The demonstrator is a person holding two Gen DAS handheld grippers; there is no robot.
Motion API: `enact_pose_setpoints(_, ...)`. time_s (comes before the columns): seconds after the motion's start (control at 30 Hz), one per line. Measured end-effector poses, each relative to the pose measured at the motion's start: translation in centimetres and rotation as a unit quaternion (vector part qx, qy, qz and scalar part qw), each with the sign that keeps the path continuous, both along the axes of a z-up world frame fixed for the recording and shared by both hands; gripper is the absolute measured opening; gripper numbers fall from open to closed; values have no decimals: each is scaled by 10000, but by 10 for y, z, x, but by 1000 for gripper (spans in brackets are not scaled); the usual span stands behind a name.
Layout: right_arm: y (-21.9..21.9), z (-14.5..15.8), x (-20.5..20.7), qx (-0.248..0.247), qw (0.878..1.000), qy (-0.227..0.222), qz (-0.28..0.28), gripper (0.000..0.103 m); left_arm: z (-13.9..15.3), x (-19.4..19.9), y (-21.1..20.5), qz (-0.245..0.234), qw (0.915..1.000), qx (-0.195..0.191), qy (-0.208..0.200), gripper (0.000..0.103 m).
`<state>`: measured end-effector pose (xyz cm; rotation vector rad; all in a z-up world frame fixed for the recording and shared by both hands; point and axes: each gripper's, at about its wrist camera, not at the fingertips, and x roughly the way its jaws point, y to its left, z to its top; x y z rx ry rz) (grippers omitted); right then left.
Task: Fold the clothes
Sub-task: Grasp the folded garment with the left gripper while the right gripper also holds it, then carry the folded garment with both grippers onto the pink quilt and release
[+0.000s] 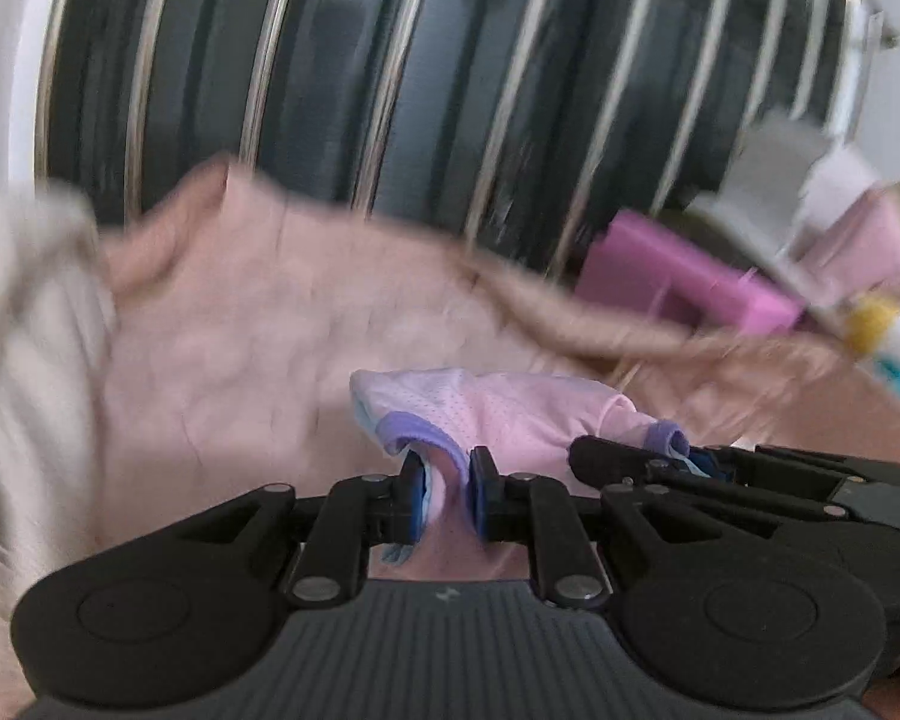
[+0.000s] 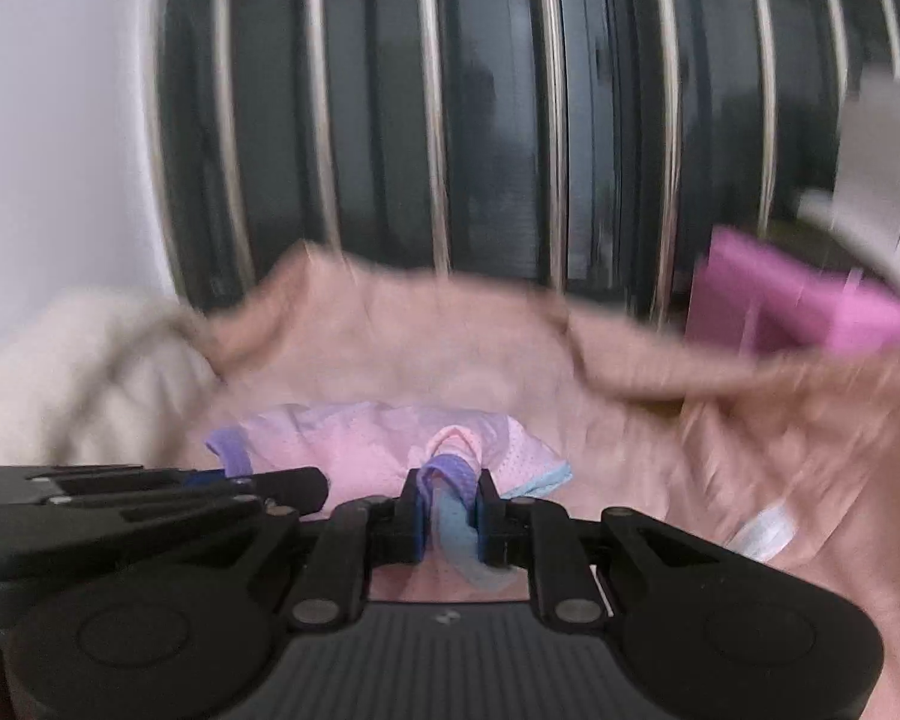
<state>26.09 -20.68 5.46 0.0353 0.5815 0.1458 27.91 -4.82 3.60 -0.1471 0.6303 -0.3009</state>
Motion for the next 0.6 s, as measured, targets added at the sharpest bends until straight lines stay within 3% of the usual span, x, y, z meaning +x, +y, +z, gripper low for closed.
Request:
enact_pose_setpoints(0.03, 0, -17, 7, -92, 9996, 282, -40, 19, -14, 7, 2, 1, 9998, 11, 222, 18)
enact_pose_setpoints(0.07, -1, -28, 6, -189, 9989, 409, -136, 26, -23, 6, 7, -53, 9995, -19, 305, 27)
enact_pose_setpoints(0.1, -5, -33, -1, -197, 9988, 378, -246, 37, -31, 5, 12, -93, 9993, -43, 366, 47)
enact_pose_setpoints(0.17, -16, -31, -20, -69, 9988, 161, -466, 45, -28, -2, 31, -85, 9991, -148, 378, 56)
enact_pose_setpoints(0.33, -42, -10, -23, 501, 9928, -58, -1082, 42, -10, -5, 55, -13, 9968, -662, 454, 55)
enact_pose_setpoints(0.4, -42, -17, -9, 894, 9923, 180, -838, 26, -5, -4, 52, 11, 9954, -827, 486, 55)
enact_pose_setpoints(0.43, -41, -25, -1, 1048, 9913, 394, -688, 19, -9, -1, 43, -57, 9949, -798, 618, 54)
enact_pose_setpoints(0.47, -41, -35, 6, 1090, 9897, 614, -695, 13, -17, 0, 36, -72, 9955, -614, 715, 44)
enact_pose_setpoints(0.5, -43, -43, 8, 1121, 9882, 691, -781, 14, -24, 1, 29, -87, 9957, -431, 812, 38)
enact_pose_setpoints(0.6, -50, -35, -7, 1208, 9854, 655, -1004, 20, -23, -12, 27, -58, 9971, -98, 758, 39)
